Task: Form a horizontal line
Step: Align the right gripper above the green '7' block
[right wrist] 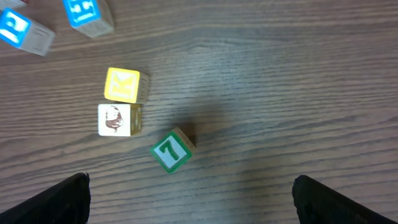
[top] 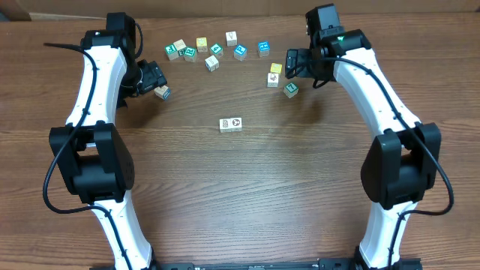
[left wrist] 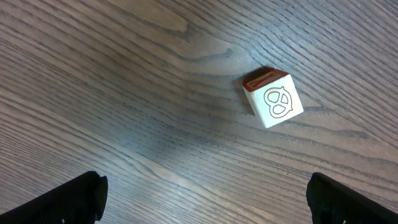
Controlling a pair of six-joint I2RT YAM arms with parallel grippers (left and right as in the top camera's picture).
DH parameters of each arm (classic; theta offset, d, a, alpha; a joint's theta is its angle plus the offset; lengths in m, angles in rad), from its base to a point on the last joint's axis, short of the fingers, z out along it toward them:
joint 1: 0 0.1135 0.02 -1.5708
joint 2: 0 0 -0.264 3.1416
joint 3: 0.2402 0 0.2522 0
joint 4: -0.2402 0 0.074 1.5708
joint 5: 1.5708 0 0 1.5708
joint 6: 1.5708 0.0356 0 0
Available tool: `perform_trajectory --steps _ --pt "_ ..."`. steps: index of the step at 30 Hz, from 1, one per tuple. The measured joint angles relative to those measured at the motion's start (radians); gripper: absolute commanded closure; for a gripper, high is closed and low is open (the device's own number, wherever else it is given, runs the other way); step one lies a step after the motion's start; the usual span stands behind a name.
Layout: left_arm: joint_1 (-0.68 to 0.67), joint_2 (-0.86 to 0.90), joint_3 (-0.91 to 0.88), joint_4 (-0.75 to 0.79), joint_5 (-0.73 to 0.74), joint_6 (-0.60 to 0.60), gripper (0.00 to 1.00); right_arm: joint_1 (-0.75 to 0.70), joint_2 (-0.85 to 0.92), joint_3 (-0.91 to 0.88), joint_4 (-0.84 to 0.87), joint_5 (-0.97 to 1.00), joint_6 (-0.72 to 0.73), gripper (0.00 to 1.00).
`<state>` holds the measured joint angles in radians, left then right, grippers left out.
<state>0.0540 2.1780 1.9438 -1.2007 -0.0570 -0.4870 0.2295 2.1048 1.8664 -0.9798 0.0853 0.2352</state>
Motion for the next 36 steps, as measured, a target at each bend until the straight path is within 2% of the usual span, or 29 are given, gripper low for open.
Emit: perform_trajectory --steps 10,22,36 --pt "0.000 0.000 0.000 0.000 0.000 0.000 0.00 0.000 0.016 -0.007 0.003 -0.001 0.000 0.06" --pt "0.000 0.000 0.000 0.000 0.000 0.000 0.00 0.000 0.066 -0.011 0.003 -0.004 -0.001 0.20" --pt "0.000 0.000 0.000 0.000 0.000 0.000 0.00 0.000 0.066 -0.011 -0.004 -0.030 0.000 0.20"
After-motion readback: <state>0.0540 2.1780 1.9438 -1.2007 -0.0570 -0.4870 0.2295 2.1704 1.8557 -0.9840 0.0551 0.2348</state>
